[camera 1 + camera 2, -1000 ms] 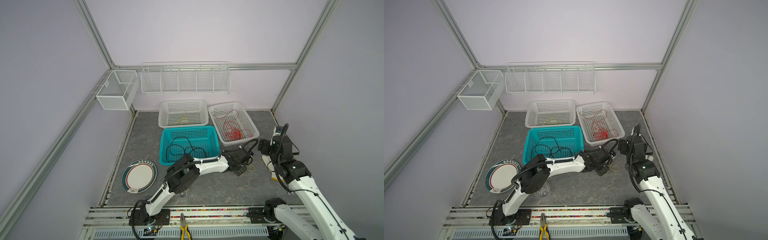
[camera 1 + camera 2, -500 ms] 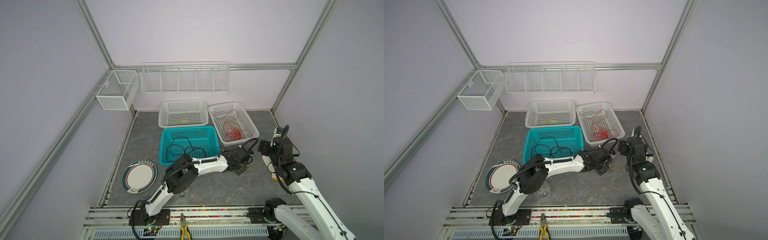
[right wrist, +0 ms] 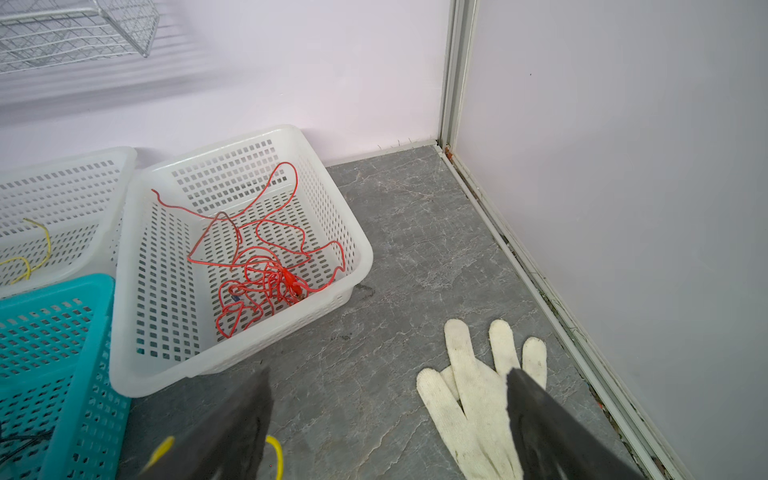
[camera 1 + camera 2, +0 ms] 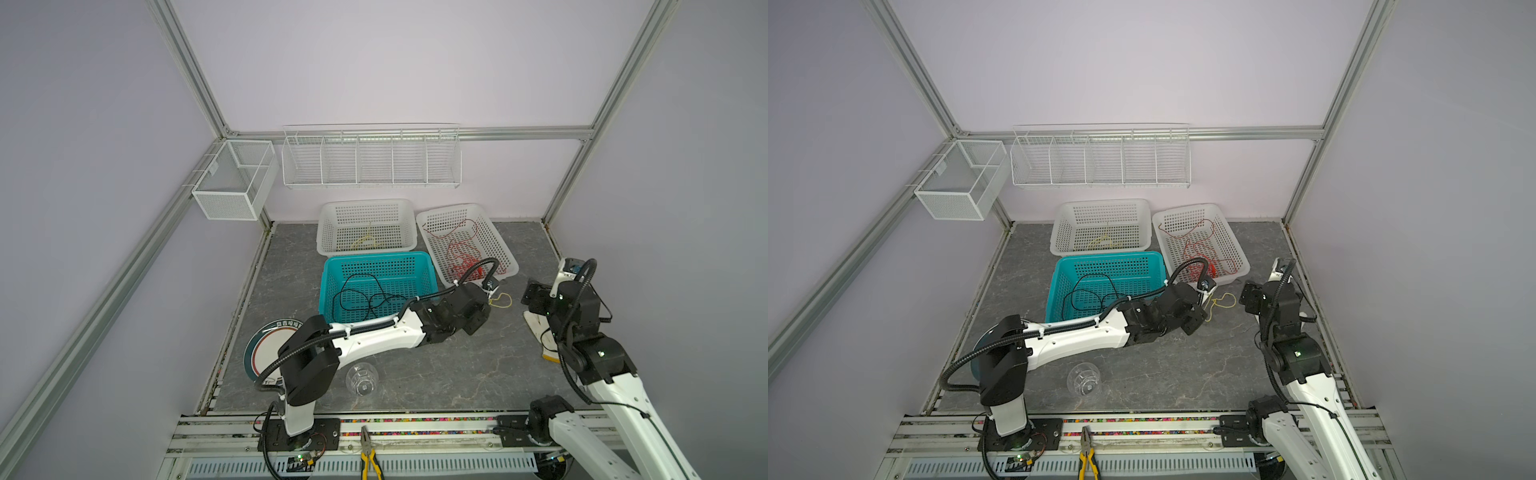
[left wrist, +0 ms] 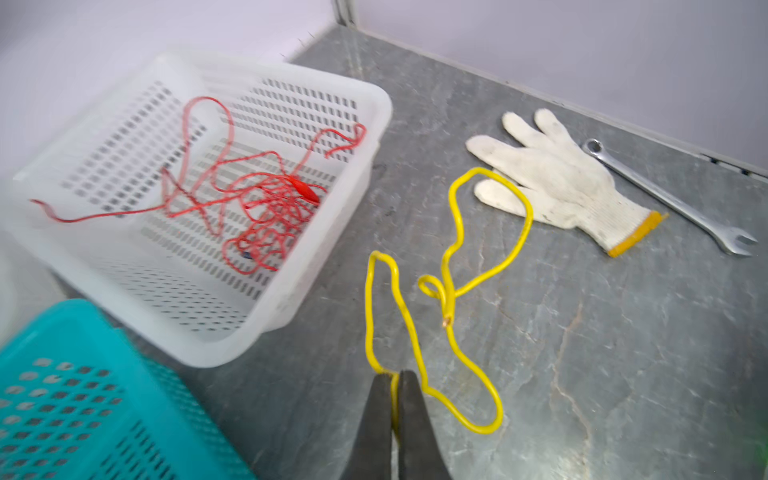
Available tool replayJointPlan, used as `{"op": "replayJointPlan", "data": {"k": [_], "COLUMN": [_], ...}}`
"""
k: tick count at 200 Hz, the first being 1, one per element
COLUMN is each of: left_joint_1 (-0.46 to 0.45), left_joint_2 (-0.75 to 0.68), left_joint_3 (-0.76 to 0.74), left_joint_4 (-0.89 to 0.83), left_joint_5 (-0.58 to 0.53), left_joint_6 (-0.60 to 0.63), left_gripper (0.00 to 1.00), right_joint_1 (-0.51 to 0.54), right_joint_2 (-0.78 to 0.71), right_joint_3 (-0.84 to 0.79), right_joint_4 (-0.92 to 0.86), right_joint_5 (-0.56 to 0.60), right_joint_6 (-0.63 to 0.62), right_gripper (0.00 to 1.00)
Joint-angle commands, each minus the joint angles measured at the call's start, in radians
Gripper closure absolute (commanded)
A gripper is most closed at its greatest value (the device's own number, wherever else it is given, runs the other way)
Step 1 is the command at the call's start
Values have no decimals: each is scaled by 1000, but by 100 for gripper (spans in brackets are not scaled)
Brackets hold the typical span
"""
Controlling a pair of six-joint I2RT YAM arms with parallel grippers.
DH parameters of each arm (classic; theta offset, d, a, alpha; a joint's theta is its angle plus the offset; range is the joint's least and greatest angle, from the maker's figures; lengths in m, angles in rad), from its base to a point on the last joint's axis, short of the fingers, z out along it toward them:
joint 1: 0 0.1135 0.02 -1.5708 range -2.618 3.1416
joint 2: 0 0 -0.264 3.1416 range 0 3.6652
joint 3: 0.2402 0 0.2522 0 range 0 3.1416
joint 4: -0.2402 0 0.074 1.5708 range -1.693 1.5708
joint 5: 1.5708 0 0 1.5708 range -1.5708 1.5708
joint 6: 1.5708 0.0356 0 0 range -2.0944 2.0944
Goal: Untangle the cables
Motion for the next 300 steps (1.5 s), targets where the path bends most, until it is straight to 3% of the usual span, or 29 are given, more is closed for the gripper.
{"op": "replayJointPlan", "data": {"k": [1, 80, 134, 173, 210, 256, 279, 300], "left_joint_1": [18, 306, 560, 690, 735, 763, 775, 780], "left_joint_2": [-52, -108, 0, 132, 256, 305, 308, 299], "left_joint_3": [-37, -54, 70, 212, 351, 371, 360, 349], "left_joint_4": [46, -24, -48, -102, -209, -211, -186, -168], "left_joint_5": [-152, -209, -123, -15, -16, 10, 30, 45], "left_joint_6": [44, -52, -119, -160, -165, -176, -178, -170], "left_gripper": [100, 100, 100, 100, 100, 100, 94, 82], "right_joint_1": [-5, -5, -5, -5, -5, -5, -4, -2], "right_joint_2": [-10, 65, 112, 146, 170, 195, 213, 216], "right_joint_3": [-3, -21, -29, -39, -51, -66, -65, -66], "right_joint_4": [-11, -4, 17, 25, 36, 71, 69, 63], "right_joint_5": [-24, -89, -160, -196, -226, -311, -333, -339], "right_joint_6": [12, 26, 35, 47, 56, 59, 55, 53], "right_gripper": [11, 11, 11, 11, 11, 11, 11, 11]}}
